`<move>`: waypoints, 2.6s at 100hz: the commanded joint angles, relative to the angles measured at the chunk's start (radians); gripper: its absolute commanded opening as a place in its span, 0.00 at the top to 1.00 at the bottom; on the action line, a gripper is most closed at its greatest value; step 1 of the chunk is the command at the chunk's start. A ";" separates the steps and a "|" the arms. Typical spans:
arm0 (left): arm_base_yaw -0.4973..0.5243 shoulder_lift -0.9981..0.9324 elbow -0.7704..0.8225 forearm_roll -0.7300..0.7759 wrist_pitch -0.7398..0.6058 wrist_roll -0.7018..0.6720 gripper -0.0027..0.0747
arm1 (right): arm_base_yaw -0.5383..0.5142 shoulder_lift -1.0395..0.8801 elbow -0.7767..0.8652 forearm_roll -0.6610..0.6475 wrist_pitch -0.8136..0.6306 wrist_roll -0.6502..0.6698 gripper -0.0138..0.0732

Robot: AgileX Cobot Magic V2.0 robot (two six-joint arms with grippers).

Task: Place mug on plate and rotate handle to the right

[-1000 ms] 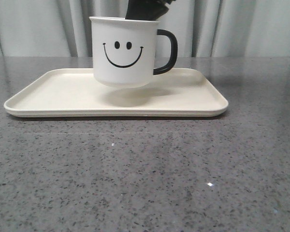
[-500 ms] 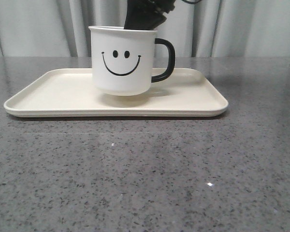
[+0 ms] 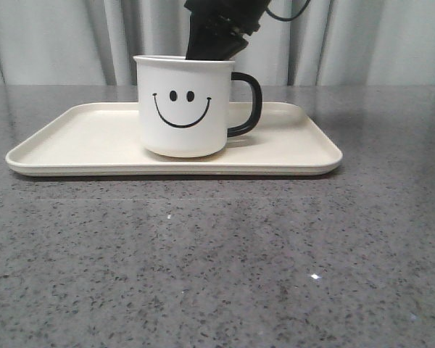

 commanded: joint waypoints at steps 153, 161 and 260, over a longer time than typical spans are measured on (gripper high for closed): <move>-0.006 0.000 -0.023 0.024 -0.042 -0.010 0.99 | -0.003 -0.071 -0.062 0.060 -0.004 -0.001 0.62; -0.006 0.000 -0.023 0.024 -0.042 -0.010 0.99 | -0.003 -0.071 -0.094 0.061 0.004 0.010 0.62; -0.006 0.000 -0.023 0.024 -0.051 -0.010 0.99 | -0.140 -0.237 -0.392 0.064 -0.037 0.212 0.62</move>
